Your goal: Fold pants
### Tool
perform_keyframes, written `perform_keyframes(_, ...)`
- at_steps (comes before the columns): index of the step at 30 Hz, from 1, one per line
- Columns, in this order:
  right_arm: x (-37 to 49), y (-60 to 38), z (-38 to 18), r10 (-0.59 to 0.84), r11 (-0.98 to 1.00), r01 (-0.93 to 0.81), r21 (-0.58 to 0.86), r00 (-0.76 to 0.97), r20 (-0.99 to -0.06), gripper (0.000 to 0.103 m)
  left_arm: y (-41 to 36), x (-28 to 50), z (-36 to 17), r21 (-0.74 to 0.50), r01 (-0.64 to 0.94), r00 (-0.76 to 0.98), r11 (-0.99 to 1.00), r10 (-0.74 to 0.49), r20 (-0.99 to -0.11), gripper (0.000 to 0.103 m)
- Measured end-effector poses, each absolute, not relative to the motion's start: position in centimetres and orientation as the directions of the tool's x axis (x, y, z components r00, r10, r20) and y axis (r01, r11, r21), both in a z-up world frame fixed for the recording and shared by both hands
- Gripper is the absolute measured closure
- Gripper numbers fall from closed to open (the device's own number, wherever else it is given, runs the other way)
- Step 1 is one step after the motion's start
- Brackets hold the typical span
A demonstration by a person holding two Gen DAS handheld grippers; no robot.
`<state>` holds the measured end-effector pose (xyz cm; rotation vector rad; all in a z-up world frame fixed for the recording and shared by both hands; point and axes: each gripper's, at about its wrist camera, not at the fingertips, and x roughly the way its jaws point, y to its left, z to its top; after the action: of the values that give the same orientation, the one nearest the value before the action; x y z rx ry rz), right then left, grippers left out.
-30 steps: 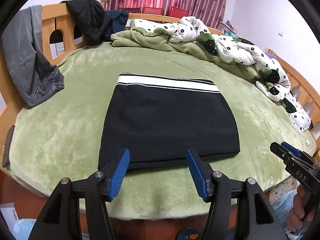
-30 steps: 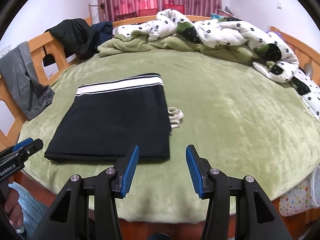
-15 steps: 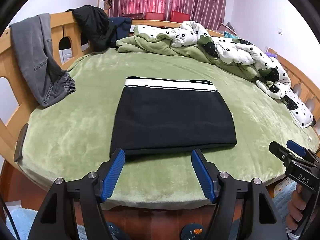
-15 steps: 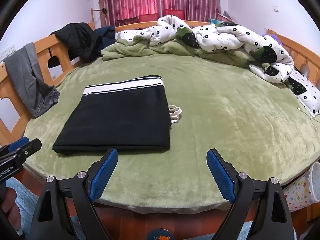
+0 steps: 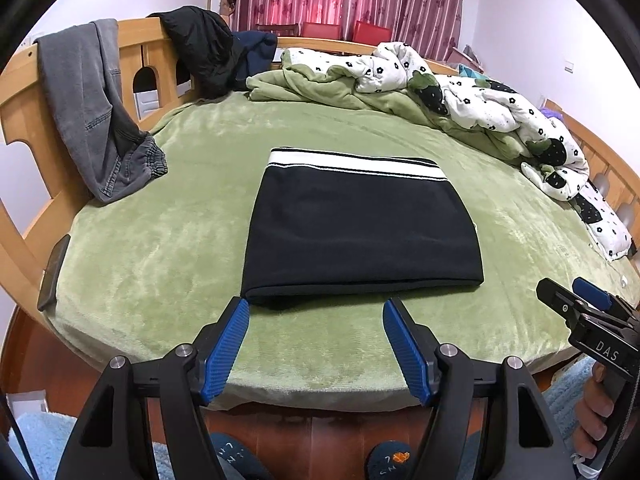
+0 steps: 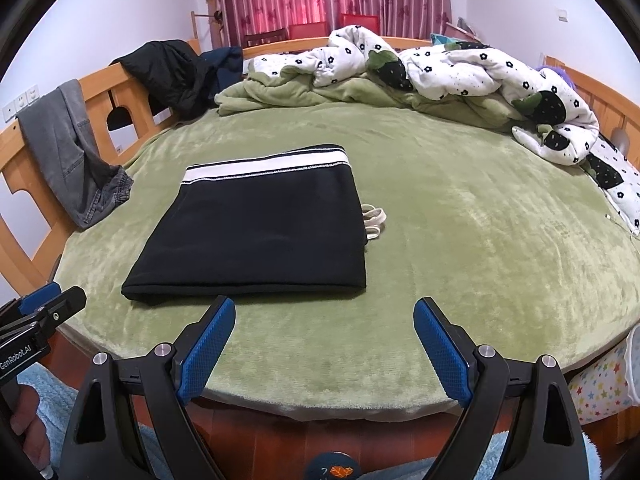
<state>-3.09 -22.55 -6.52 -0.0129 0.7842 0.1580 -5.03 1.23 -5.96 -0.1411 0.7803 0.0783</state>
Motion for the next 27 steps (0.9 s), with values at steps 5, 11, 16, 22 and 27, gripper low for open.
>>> perform_keyframes(5, -3.15, -22.62, -6.56, 0.130, 0.990, -0.137, 0.047, 0.695, -0.707, 0.013, 1.39, -5.00, -5.95, -0.104, -0.128, 0.706, 0.986, 0.017, -0.708, 0.035)
perform_keyframes(11, -3.17, -22.86, -6.54, 0.129, 0.990, -0.128, 0.054, 0.697, -0.705, 0.013, 1.39, -4.90, -5.86, -0.095, -0.125, 0.712, 0.988, 0.022, -0.702, 0.035)
perform_keyframes(16, -3.11, -22.99, -6.54, 0.130, 0.990, -0.124, 0.060, 0.696, -0.706, 0.013, 1.04, -4.80, -5.72, -0.080, -0.121, 0.716, 0.989, 0.031, -0.697, 0.035)
perform_keyframes(22, -3.12, -22.94, -6.46, 0.128, 0.991, -0.115, 0.066, 0.698, -0.704, 0.013, 0.95, -4.76, -5.67, -0.083, -0.125, 0.716, 0.989, 0.031, -0.698, 0.035)
perform_keyframes(27, -3.20, -22.96, -6.47, 0.124, 0.992, -0.108, 0.067, 0.702, -0.701, 0.013, 1.11, -4.73, -5.72, -0.083, -0.120, 0.715, 0.989, 0.029, -0.698, 0.035)
